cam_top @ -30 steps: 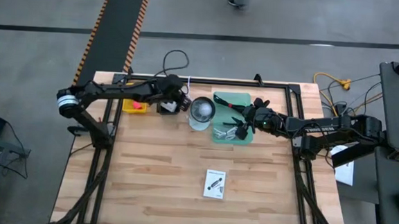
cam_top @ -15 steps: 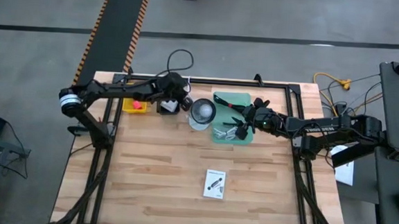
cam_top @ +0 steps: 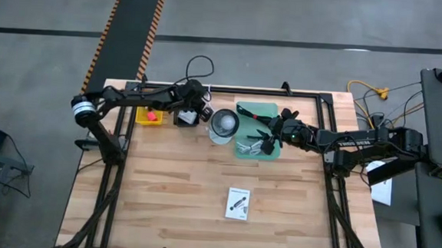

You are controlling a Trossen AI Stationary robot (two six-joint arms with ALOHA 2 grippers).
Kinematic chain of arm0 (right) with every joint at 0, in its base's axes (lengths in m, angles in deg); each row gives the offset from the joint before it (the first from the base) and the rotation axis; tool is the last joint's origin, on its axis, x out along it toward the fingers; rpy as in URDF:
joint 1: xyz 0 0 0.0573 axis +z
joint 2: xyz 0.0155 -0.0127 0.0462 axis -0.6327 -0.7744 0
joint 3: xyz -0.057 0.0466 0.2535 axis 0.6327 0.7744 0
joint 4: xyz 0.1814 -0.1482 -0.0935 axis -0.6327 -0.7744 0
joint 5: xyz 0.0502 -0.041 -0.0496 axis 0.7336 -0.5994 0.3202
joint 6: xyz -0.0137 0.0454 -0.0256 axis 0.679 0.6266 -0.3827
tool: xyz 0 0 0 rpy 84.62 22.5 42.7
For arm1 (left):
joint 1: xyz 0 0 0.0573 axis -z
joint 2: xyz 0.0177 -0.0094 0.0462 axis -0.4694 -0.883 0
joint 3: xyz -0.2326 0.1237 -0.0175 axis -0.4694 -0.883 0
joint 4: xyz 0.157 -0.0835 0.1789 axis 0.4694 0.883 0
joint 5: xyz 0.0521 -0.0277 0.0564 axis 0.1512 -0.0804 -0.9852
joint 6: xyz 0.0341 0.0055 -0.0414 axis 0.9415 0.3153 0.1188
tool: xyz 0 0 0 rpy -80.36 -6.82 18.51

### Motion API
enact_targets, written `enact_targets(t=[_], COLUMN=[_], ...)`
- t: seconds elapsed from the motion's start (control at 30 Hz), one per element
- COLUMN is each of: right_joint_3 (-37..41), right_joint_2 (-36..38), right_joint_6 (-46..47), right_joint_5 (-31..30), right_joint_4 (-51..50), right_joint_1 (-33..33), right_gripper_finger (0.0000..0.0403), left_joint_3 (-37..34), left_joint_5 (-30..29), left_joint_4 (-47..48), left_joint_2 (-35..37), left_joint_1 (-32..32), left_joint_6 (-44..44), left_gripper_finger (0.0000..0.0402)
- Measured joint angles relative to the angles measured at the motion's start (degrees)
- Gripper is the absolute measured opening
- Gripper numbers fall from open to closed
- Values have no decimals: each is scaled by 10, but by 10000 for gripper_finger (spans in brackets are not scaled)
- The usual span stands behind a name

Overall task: Pick and place items into bin
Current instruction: Put the card reader box into the black bin

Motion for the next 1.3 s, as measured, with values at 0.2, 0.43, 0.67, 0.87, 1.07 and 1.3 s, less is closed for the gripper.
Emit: enact_targets(t=[0.2,0.43,0.67,0.87,1.07,1.3], right_joint_3=[0,0,0,0,0,0], right_joint_2=[0,0,0,0,0,-1], right_joint_6=[0,0,0,0,0,0], right_joint_5=[0,0,0,0,0,0], right_joint_4=[0,0,0,0,0,0], right_joint_1=[0,0,0,0,0,0], right_gripper_finger=[226,226,226,226,226,226], left_joint_3=[2,3,4,20,23,17], left_joint_5=[-34,-64,-80,-81,-130,-211], left_joint_4=[-10,7,58,53,59,58], left_joint_2=[-30,-21,-17,-10,3,2], left_joint_1=[-10,-11,-13,-9,-13,-26], left_joint_6=[-31,-76,-105,-58,34,189], left_gripper_finger=[0,0,0,0,0,0])
